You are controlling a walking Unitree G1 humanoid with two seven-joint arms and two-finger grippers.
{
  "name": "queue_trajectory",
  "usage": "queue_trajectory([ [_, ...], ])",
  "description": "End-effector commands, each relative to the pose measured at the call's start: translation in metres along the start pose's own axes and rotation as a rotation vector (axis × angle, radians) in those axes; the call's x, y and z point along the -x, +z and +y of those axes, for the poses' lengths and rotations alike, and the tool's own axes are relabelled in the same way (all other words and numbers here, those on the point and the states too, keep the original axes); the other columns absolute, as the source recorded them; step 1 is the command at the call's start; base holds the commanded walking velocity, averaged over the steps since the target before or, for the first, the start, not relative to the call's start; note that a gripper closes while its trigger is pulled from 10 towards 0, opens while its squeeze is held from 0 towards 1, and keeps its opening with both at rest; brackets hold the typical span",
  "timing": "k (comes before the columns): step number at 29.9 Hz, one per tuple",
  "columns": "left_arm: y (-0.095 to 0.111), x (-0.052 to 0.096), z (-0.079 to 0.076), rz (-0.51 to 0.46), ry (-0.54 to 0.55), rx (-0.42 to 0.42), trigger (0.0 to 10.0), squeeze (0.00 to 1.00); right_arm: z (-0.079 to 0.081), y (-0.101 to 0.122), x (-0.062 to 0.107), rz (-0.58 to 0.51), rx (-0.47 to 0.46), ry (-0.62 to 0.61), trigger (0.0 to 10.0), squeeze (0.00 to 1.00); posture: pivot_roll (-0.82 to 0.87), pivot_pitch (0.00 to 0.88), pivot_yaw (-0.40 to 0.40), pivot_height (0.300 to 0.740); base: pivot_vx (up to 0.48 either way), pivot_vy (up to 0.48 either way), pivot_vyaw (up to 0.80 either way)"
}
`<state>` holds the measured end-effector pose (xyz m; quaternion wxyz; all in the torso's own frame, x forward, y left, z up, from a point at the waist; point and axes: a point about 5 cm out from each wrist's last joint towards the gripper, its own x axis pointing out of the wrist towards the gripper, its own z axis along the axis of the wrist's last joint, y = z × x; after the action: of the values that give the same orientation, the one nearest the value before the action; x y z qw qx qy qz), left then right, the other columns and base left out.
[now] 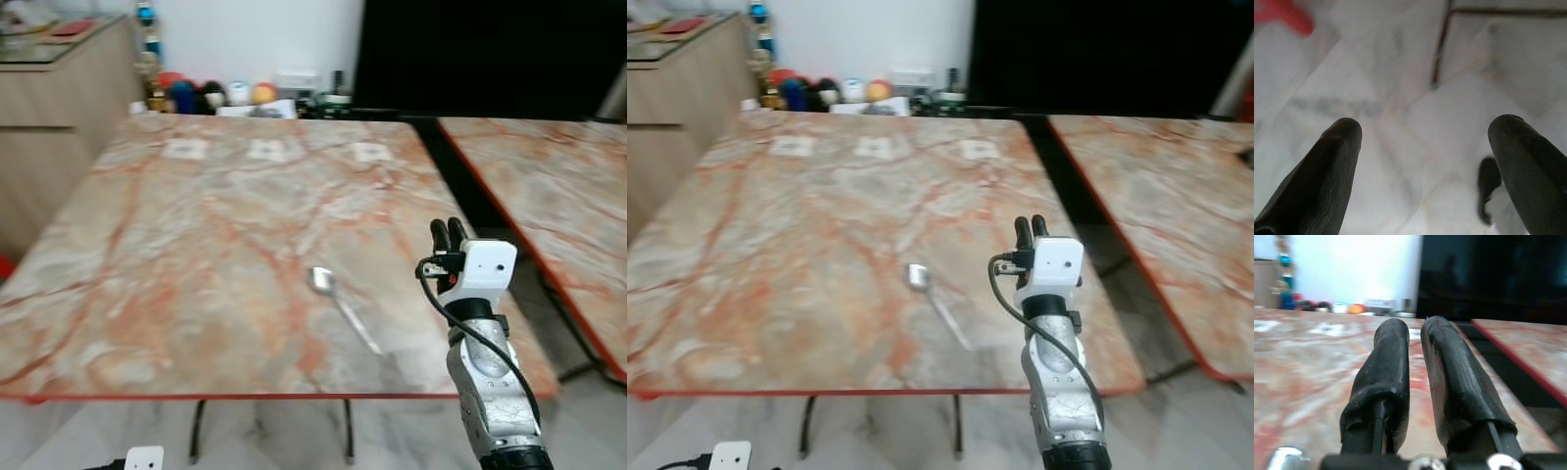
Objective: Setting the table
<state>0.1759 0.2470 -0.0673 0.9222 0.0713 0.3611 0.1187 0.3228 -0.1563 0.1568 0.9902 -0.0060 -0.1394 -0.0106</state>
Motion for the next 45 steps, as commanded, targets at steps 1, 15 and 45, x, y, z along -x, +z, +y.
queue_trajectory([
  [1,-0.013,0.004,-0.005,0.050,-0.016,-0.005,10.0,0.00,-0.005,0.000,0.000,0.004,0.020,-0.007,10.0,0.00,0.02,0.060,-0.012,0.740,0.000,0.000,0.80],
  [15,-0.016,0.005,-0.005,0.065,-0.021,-0.010,10.0,0.00,-0.012,-0.015,0.004,0.097,0.023,-0.015,10.0,0.00,0.02,0.063,-0.011,0.740,0.000,0.000,0.51],
  [45,-0.023,0.007,-0.004,0.111,-0.032,-0.021,10.0,0.00,-0.019,-0.069,0.028,0.537,0.049,0.039,10.0,0.00,0.02,0.072,-0.010,0.740,0.000,0.000,0.00],
])
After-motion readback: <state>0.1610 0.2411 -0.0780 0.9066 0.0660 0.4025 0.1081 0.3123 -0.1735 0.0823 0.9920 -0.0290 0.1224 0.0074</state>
